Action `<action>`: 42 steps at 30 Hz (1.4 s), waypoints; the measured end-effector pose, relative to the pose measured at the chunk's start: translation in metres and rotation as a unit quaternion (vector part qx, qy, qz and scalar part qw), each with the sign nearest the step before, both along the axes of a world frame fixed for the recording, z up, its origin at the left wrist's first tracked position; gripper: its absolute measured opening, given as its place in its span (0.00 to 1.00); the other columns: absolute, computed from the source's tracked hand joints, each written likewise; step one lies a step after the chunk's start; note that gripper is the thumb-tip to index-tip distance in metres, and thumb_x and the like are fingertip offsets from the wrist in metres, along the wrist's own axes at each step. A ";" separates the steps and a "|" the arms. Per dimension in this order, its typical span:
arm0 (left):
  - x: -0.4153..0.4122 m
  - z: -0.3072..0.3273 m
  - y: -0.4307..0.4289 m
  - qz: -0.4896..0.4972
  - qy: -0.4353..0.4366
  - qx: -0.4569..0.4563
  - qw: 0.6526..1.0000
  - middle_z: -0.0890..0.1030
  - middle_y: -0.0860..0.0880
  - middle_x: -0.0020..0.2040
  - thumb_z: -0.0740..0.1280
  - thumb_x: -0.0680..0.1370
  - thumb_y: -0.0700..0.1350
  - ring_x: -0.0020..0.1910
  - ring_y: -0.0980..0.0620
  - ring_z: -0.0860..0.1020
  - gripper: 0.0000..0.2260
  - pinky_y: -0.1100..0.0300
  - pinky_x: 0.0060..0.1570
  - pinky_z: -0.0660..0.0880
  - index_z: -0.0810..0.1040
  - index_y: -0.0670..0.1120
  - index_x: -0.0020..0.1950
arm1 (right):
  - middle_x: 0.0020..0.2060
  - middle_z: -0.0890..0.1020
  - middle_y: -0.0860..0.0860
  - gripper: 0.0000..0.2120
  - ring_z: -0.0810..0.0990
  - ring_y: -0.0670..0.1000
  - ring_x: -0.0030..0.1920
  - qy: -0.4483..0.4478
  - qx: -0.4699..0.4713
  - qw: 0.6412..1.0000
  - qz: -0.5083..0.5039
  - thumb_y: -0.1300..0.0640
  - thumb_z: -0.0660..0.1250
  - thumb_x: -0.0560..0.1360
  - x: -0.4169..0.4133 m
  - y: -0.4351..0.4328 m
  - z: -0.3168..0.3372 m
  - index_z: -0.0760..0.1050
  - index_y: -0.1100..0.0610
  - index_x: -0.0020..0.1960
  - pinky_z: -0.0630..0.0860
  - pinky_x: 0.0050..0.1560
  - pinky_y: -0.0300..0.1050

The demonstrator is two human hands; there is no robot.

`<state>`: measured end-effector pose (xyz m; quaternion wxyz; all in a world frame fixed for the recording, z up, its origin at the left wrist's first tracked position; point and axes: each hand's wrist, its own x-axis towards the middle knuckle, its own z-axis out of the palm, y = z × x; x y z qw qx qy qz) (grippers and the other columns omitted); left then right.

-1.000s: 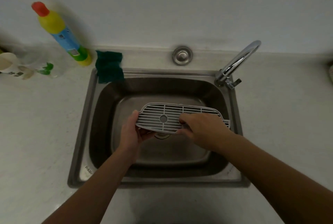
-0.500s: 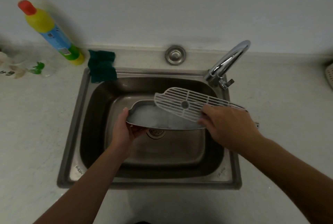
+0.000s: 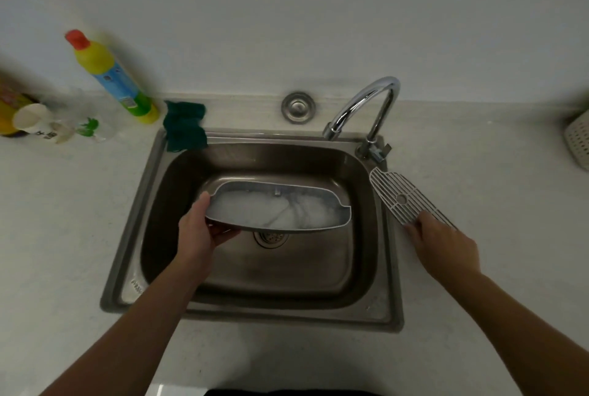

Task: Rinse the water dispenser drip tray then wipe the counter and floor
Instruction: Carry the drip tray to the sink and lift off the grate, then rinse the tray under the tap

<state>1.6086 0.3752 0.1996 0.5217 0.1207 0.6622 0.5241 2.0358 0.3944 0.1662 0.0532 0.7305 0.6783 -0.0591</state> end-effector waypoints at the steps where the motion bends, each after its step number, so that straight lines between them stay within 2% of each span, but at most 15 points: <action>1: 0.000 0.002 0.000 -0.009 0.020 0.007 1.000 0.80 0.41 0.58 0.66 0.78 0.60 0.57 0.41 0.82 0.18 0.53 0.42 0.84 0.80 0.49 0.60 | 0.26 0.69 0.41 0.14 0.69 0.40 0.22 0.007 0.001 1.000 -0.005 0.37 0.57 0.80 0.001 -0.001 -0.003 0.59 0.44 0.42 0.59 0.21 0.36; 7: 0.010 0.019 0.005 -0.091 0.184 0.062 0.977 0.80 0.46 0.56 0.64 0.82 0.57 0.56 0.46 0.82 0.14 0.57 0.43 0.83 0.78 0.49 0.59 | 0.28 0.70 0.40 0.16 0.70 0.39 0.23 0.042 0.016 0.999 -0.027 0.40 0.61 0.81 0.002 0.000 -0.003 0.57 0.44 0.44 0.61 0.21 0.36; 12: 0.022 0.042 0.016 -0.167 0.329 0.114 0.923 0.81 0.50 0.48 0.67 0.79 0.58 0.49 0.53 0.83 0.09 0.56 0.41 0.84 0.77 0.53 0.49 | 0.32 0.72 0.40 0.10 0.73 0.41 0.26 0.092 0.026 0.995 -0.026 0.42 0.61 0.81 -0.011 0.007 0.018 0.62 0.45 0.52 0.66 0.24 0.37; 16: 0.033 0.060 0.026 -0.249 0.484 0.136 0.828 0.80 0.55 0.39 0.65 0.75 0.65 0.34 0.58 0.80 0.15 0.65 0.33 0.76 0.74 0.54 0.49 | 0.32 0.74 0.41 0.07 0.74 0.42 0.28 0.130 0.021 0.991 -0.004 0.44 0.60 0.82 -0.029 0.021 0.032 0.66 0.46 0.52 0.66 0.28 0.38; 19: 0.037 0.067 0.032 -0.324 0.573 0.177 0.731 0.80 0.59 0.45 0.63 0.74 0.68 0.37 0.62 0.79 0.20 0.69 0.35 0.73 0.72 0.55 0.57 | 0.31 0.76 0.44 0.07 0.76 0.44 0.28 0.143 0.025 0.989 0.012 0.45 0.61 0.82 -0.038 0.038 0.037 0.68 0.48 0.52 0.71 0.28 0.40; 22: 0.037 0.066 0.034 -0.388 0.648 0.217 0.619 0.84 0.51 0.50 0.64 0.72 0.69 0.39 0.59 0.77 0.26 0.63 0.38 0.75 0.71 0.53 0.62 | 0.32 0.78 0.48 0.10 0.79 0.50 0.30 0.140 0.040 0.989 0.002 0.43 0.60 0.81 -0.045 0.065 0.042 0.68 0.49 0.52 0.81 0.34 0.48; 23: 0.036 0.064 0.034 -0.390 0.660 0.221 0.603 0.85 0.50 0.50 0.65 0.72 0.69 0.39 0.58 0.77 0.27 0.62 0.38 0.75 0.71 0.52 0.62 | 0.33 0.79 0.49 0.10 0.80 0.53 0.31 0.142 0.043 0.989 -0.008 0.42 0.60 0.80 -0.047 0.075 0.045 0.67 0.49 0.53 0.83 0.37 0.52; 24: 0.033 0.062 0.033 -0.383 0.655 0.216 0.615 0.84 0.51 0.50 0.66 0.73 0.68 0.40 0.58 0.78 0.26 0.62 0.39 0.75 0.72 0.52 0.62 | 0.35 0.80 0.51 0.11 0.81 0.56 0.34 0.143 0.042 0.989 -0.018 0.42 0.60 0.80 -0.050 0.086 0.047 0.66 0.48 0.55 0.83 0.40 0.55; 25: 0.028 0.060 0.033 -0.363 0.629 0.200 0.658 0.83 0.54 0.50 0.67 0.73 0.67 0.41 0.59 0.79 0.24 0.63 0.40 0.76 0.72 0.53 0.62 | 0.37 0.81 0.52 0.13 0.82 0.58 0.36 0.141 0.035 0.989 -0.028 0.41 0.60 0.80 -0.052 0.097 0.048 0.66 0.49 0.56 0.83 0.43 0.58; 27: 0.018 0.054 0.031 -0.270 0.532 0.159 0.787 0.81 0.58 0.44 0.66 0.75 0.65 0.38 0.61 0.80 0.17 0.67 0.37 0.77 0.74 0.56 0.55 | 0.41 0.81 0.55 0.15 0.82 0.61 0.41 0.124 0.011 0.991 -0.041 0.40 0.60 0.80 -0.055 0.118 0.049 0.67 0.50 0.59 0.81 0.48 0.60; 29: 0.005 0.045 0.030 -0.153 0.384 0.118 0.903 0.81 0.53 0.43 0.66 0.75 0.64 0.41 0.57 0.83 0.14 0.62 0.37 0.82 0.76 0.55 0.49 | 0.43 0.80 0.56 0.16 0.81 0.62 0.44 0.112 -0.006 0.993 -0.046 0.39 0.58 0.80 -0.058 0.134 0.048 0.69 0.51 0.57 0.81 0.51 0.61; 31: -0.004 0.036 0.028 -0.070 0.206 0.065 0.974 0.82 0.49 0.51 0.66 0.75 0.64 0.52 0.50 0.84 0.17 0.56 0.42 0.84 0.79 0.53 0.54 | 0.41 0.80 0.56 0.14 0.80 0.61 0.41 0.102 -0.002 0.994 -0.042 0.41 0.58 0.81 -0.060 0.146 0.046 0.70 0.52 0.51 0.80 0.48 0.59; 33: -0.010 0.027 0.027 -0.014 0.076 0.012 0.997 0.82 0.44 0.56 0.65 0.78 0.63 0.55 0.46 0.84 0.18 0.55 0.43 0.84 0.80 0.51 0.58 | 0.37 0.78 0.55 0.12 0.77 0.57 0.35 0.084 0.011 0.996 -0.029 0.45 0.59 0.82 -0.059 0.157 0.044 0.69 0.51 0.45 0.77 0.41 0.53; 36: -0.009 0.015 0.032 0.033 -0.043 -0.034 0.998 0.83 0.40 0.59 0.65 0.80 0.61 0.54 0.43 0.86 0.18 0.53 0.41 0.84 0.78 0.51 0.61 | 0.32 0.76 0.52 0.13 0.76 0.53 0.31 0.062 0.022 0.998 0.003 0.47 0.59 0.83 -0.053 0.163 0.039 0.68 0.50 0.41 0.72 0.35 0.46; 42: 0.007 0.006 0.049 0.027 -0.115 -0.039 0.992 0.83 0.39 0.59 0.64 0.82 0.59 0.50 0.44 0.87 0.17 0.52 0.41 0.84 0.77 0.50 0.63 | 0.29 0.70 0.46 0.13 0.77 0.54 0.29 -0.021 0.036 0.996 0.075 0.46 0.55 0.85 -0.068 0.146 0.031 0.73 0.48 0.63 0.71 0.31 0.43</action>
